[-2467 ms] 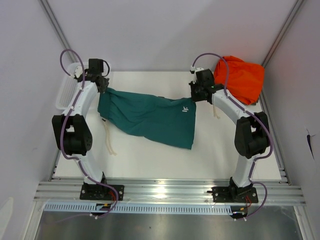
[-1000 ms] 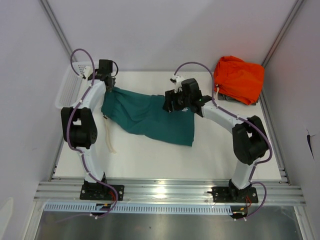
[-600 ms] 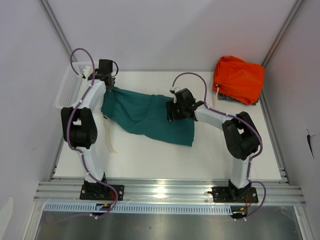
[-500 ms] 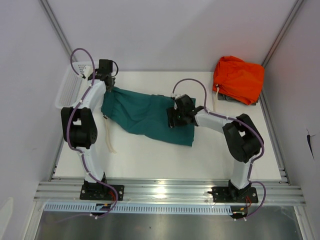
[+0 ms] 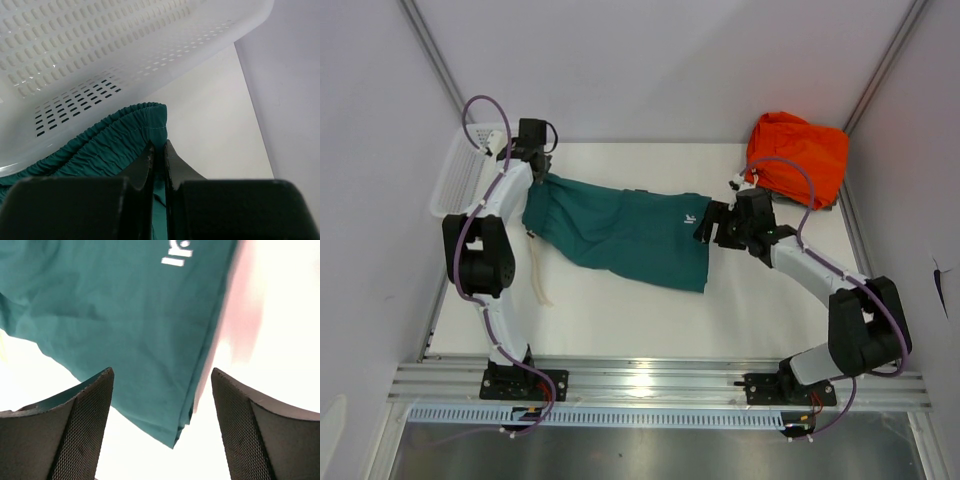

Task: Fold and stack the shorts
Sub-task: Fold the shorts

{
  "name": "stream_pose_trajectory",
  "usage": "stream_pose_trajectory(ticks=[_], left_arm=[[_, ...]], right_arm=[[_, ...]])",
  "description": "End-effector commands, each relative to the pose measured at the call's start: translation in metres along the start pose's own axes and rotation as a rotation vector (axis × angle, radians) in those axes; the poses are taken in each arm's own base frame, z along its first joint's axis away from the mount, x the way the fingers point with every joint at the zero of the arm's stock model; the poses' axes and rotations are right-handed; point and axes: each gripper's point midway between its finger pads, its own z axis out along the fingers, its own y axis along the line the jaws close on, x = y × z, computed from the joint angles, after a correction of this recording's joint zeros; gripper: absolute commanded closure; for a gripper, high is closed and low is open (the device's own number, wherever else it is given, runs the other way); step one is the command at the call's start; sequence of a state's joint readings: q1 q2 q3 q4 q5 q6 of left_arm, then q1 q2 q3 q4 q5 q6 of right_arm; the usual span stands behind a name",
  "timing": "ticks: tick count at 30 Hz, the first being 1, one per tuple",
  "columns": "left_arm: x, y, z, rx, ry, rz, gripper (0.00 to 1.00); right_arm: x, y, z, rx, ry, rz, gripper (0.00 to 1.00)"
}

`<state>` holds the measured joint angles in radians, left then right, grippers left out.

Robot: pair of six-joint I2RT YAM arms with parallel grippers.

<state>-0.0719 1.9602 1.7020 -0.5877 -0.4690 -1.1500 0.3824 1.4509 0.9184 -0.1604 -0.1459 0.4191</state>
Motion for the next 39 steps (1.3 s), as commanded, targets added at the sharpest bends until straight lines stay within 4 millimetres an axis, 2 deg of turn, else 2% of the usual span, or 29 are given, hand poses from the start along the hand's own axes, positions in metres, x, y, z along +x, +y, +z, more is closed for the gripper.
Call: stream_pose_trajectory(ticks=[1, 2, 5, 8, 9, 11, 13, 23, 28, 31, 32, 34, 35, 37, 38, 39], left_arm=[[-0.019, -0.027, -0.014, 0.073, -0.061, -0.022, 1.00], [-0.018, -0.027, -0.014, 0.074, -0.060, -0.021, 1.00], [-0.017, -0.028, -0.014, 0.076, -0.059, -0.018, 1.00], [-0.018, -0.029, -0.015, 0.081, -0.060, -0.014, 1.00], [-0.017, -0.029, -0.015, 0.080, -0.060, -0.012, 1.00], [-0.018, -0.029, -0.015, 0.080, -0.062, -0.011, 1.00], [-0.019, -0.028, -0.015, 0.078, -0.066, -0.008, 1.00], [-0.023, -0.029, -0.018, 0.081, -0.080, 0.004, 1.00], [-0.026, -0.029, -0.019, 0.082, -0.088, 0.009, 1.00], [-0.025, -0.030, -0.020, 0.086, -0.085, 0.011, 1.00], [-0.024, -0.029, -0.019, 0.082, -0.083, 0.012, 1.00], [-0.025, -0.030, -0.019, 0.085, -0.084, 0.010, 1.00], [-0.023, -0.029, -0.017, 0.081, -0.082, 0.013, 1.00], [-0.022, -0.028, -0.016, 0.079, -0.081, 0.016, 1.00], [-0.021, -0.027, -0.015, 0.075, -0.080, 0.018, 1.00], [-0.021, -0.027, -0.015, 0.075, -0.080, 0.018, 1.00]], right_arm=[[0.007, -0.001, 0.008, -0.071, 0.047, 0.089, 0.20], [0.008, -0.009, 0.014, -0.067, 0.056, 0.112, 0.20], [0.012, -0.014, 0.024, -0.092, 0.076, 0.148, 0.19], [0.013, -0.013, 0.031, -0.121, 0.084, 0.177, 0.19], [0.020, -0.017, 0.035, -0.120, 0.109, 0.196, 0.19], [0.015, -0.015, 0.041, -0.143, 0.088, 0.200, 0.20], [0.022, -0.019, 0.047, -0.148, 0.109, 0.230, 0.20], [0.043, -0.022, 0.072, -0.207, 0.149, 0.313, 0.22], [0.050, -0.017, 0.080, -0.227, 0.171, 0.325, 0.25], [0.056, -0.016, 0.084, -0.227, 0.184, 0.328, 0.32], [0.060, -0.018, 0.086, -0.220, 0.194, 0.332, 0.42], [0.062, -0.019, 0.086, -0.215, 0.199, 0.335, 0.55], [0.062, -0.022, 0.086, -0.205, 0.198, 0.332, 0.73], [0.065, -0.026, 0.084, -0.188, 0.201, 0.334, 0.86], [0.065, -0.029, 0.083, -0.174, 0.196, 0.331, 0.99], [0.065, -0.032, 0.082, -0.164, 0.194, 0.327, 1.00]])
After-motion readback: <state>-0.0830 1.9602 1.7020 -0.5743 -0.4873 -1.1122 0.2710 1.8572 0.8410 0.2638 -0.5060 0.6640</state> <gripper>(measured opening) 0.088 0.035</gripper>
